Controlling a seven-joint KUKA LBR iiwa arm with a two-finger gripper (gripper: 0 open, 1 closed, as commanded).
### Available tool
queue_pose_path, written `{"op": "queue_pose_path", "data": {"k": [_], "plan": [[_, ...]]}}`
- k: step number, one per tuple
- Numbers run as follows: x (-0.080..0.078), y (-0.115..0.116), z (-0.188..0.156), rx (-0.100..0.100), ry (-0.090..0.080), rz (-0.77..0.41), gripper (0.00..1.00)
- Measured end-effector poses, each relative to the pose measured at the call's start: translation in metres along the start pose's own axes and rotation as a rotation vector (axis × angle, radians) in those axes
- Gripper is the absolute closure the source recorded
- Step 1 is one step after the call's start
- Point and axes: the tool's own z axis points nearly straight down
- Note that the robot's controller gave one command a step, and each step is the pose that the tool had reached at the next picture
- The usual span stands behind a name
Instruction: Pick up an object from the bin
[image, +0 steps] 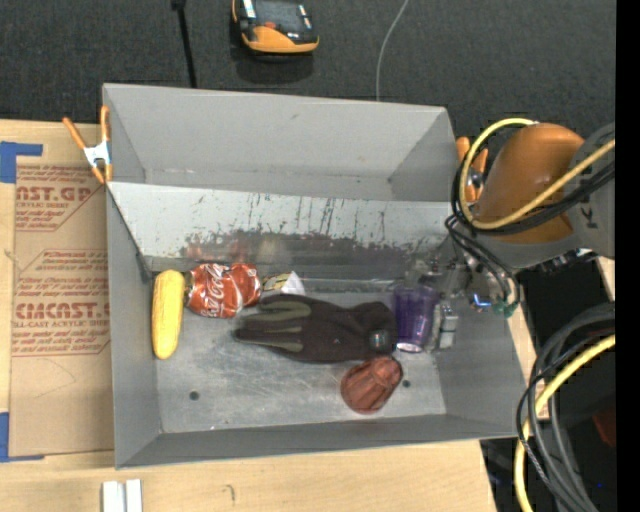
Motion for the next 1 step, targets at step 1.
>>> {"op": "queue_pose_path", "data": {"k": [1], "plan": [[-0.0016,0.0005,-0.005,0.001,-0.007,-0.001,0.0]]}}
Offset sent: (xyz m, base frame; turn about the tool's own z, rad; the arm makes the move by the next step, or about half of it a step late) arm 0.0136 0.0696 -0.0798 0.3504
